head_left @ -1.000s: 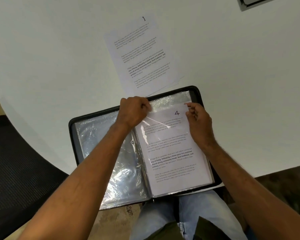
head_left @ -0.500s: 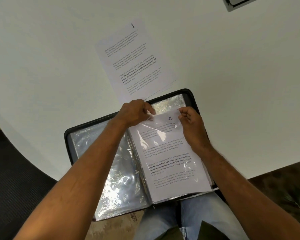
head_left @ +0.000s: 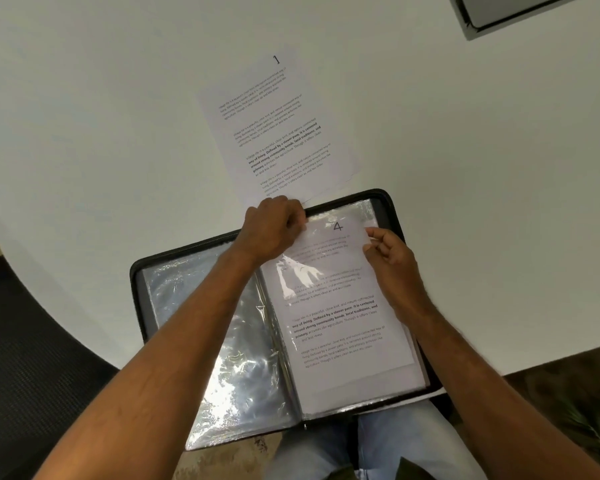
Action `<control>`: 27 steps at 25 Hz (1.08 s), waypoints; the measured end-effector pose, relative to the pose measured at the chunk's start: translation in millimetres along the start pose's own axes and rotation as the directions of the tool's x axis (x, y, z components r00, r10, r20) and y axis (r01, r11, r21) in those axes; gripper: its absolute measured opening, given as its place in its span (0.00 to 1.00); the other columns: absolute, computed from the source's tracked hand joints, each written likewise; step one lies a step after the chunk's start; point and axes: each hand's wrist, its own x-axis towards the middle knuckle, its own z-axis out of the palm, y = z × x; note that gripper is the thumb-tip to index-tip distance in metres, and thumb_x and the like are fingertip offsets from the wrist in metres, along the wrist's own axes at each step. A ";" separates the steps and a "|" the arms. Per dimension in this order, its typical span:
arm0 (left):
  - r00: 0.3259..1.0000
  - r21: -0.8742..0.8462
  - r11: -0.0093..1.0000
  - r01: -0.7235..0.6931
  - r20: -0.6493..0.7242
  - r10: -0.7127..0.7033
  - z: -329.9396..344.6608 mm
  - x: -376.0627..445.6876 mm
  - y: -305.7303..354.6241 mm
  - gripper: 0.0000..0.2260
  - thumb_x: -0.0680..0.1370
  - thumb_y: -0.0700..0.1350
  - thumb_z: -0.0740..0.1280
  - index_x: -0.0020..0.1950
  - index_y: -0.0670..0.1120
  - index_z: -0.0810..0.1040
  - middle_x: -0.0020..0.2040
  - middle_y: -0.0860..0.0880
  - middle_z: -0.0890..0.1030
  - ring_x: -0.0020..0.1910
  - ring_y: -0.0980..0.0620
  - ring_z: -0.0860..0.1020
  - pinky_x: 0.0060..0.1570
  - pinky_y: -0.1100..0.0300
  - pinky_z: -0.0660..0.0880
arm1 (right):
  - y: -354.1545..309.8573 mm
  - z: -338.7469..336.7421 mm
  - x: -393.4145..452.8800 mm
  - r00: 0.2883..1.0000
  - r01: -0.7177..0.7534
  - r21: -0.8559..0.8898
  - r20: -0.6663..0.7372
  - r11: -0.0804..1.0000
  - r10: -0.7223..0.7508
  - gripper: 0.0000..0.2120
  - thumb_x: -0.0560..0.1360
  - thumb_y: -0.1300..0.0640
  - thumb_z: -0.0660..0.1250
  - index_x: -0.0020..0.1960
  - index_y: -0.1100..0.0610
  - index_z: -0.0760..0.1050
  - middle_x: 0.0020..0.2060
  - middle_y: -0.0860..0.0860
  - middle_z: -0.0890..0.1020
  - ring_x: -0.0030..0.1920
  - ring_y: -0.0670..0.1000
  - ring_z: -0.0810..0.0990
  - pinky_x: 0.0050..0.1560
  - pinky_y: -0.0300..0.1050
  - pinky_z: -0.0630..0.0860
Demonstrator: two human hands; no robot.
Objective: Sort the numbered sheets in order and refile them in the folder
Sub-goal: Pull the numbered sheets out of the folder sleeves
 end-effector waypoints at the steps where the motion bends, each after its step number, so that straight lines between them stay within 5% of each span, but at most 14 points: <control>1: 0.999 -0.013 1.000 0.026 -0.044 -0.027 -2.3 1.0 -1.1 0.06 0.80 0.43 0.67 0.46 0.53 0.77 0.47 0.53 0.79 0.49 0.52 0.76 0.55 0.49 0.69 | 0.4 -0.1 -0.3 1.000 -0.002 -0.004 0.006 1.000 0.002 0.12 0.83 0.60 0.64 0.65 0.49 0.76 0.55 0.45 0.84 0.49 0.43 0.86 0.44 0.37 0.82; 3: 0.990 -0.070 0.995 0.068 -0.118 -0.076 -7.0 3.8 -3.5 0.06 0.81 0.42 0.67 0.47 0.53 0.77 0.46 0.55 0.79 0.51 0.53 0.76 0.57 0.51 0.62 | 1.8 0.6 -0.2 1.000 -0.002 -0.016 0.025 1.000 0.002 0.14 0.83 0.62 0.65 0.62 0.45 0.76 0.55 0.44 0.85 0.50 0.43 0.86 0.45 0.37 0.82; 8: 0.956 -0.256 0.966 0.034 -0.272 -0.106 -23.9 13.8 -11.0 0.04 0.83 0.45 0.64 0.49 0.50 0.73 0.44 0.52 0.81 0.45 0.55 0.78 0.67 0.41 0.67 | 9.1 0.6 1.4 0.999 0.002 -0.109 0.050 0.994 0.004 0.15 0.82 0.60 0.67 0.65 0.47 0.75 0.56 0.47 0.85 0.50 0.45 0.86 0.47 0.43 0.83; 14: 0.923 -0.288 0.957 0.024 -0.362 -0.132 -43.6 22.5 -21.3 0.03 0.84 0.46 0.63 0.50 0.49 0.73 0.46 0.51 0.82 0.48 0.54 0.79 0.68 0.40 0.68 | 11.5 2.0 3.3 0.999 -0.012 -0.171 0.041 0.985 0.020 0.12 0.82 0.59 0.67 0.64 0.49 0.76 0.54 0.45 0.85 0.47 0.40 0.85 0.41 0.35 0.81; 18: 0.921 -0.282 0.951 0.123 -0.325 -0.215 -52.0 18.9 -30.7 0.04 0.82 0.52 0.68 0.53 0.55 0.74 0.48 0.57 0.80 0.48 0.62 0.76 0.65 0.51 0.59 | 13.6 2.4 4.3 0.999 -0.021 -0.192 0.029 0.981 0.027 0.11 0.82 0.60 0.66 0.63 0.51 0.77 0.54 0.46 0.85 0.46 0.40 0.85 0.41 0.35 0.81; 23: 0.897 -0.452 0.850 0.272 -0.200 -0.394 -47.6 11.5 -58.4 0.07 0.78 0.55 0.72 0.53 0.58 0.77 0.47 0.55 0.83 0.50 0.58 0.79 0.65 0.44 0.65 | 13.7 -0.8 -3.1 1.000 -0.017 -0.179 -0.016 0.984 0.014 0.10 0.82 0.59 0.67 0.57 0.44 0.77 0.52 0.44 0.85 0.46 0.43 0.86 0.42 0.40 0.83; 27: 0.915 -0.276 0.899 0.340 -0.123 -0.384 -48.4 13.7 -59.7 0.07 0.78 0.54 0.72 0.54 0.58 0.78 0.52 0.56 0.81 0.54 0.54 0.77 0.65 0.49 0.59 | 15.6 -8.0 -12.0 0.999 0.005 -0.194 -0.037 0.981 -0.013 0.09 0.82 0.59 0.66 0.59 0.47 0.76 0.51 0.43 0.84 0.44 0.39 0.85 0.37 0.34 0.80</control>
